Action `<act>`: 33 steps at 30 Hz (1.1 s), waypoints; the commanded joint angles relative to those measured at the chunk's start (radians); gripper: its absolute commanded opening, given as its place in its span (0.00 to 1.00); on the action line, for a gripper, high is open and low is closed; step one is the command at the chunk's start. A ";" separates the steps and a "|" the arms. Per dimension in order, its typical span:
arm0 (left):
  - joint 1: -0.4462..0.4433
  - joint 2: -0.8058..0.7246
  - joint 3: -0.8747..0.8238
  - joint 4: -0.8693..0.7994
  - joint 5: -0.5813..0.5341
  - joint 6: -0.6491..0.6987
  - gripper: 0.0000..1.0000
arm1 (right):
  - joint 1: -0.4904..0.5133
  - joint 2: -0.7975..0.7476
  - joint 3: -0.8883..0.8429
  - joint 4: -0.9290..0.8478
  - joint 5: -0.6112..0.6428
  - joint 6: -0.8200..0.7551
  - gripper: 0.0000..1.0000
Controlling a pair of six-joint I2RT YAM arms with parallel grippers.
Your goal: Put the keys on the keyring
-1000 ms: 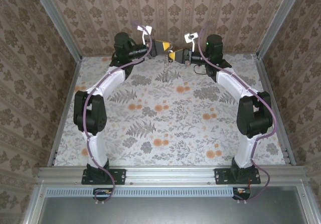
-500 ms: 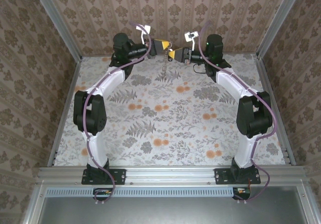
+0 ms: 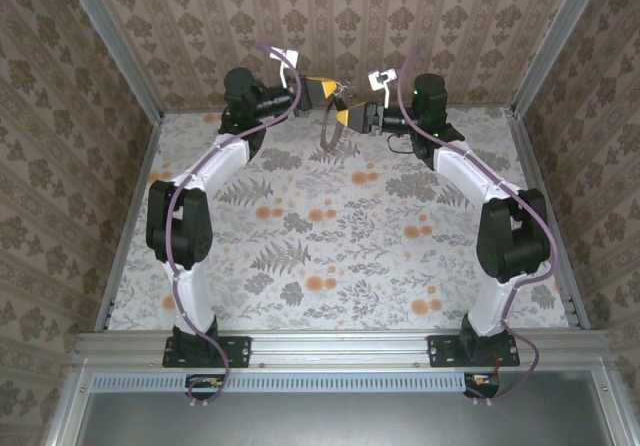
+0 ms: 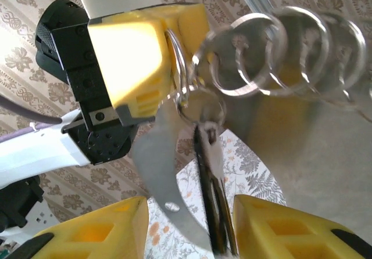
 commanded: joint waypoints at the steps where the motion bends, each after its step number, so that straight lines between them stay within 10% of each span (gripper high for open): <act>1: 0.011 -0.018 0.037 0.077 0.030 -0.023 0.00 | -0.045 -0.076 -0.044 0.002 0.004 -0.013 0.44; 33: 0.019 0.024 0.059 0.226 0.062 -0.132 0.00 | 0.002 0.035 0.120 0.359 0.162 0.396 0.36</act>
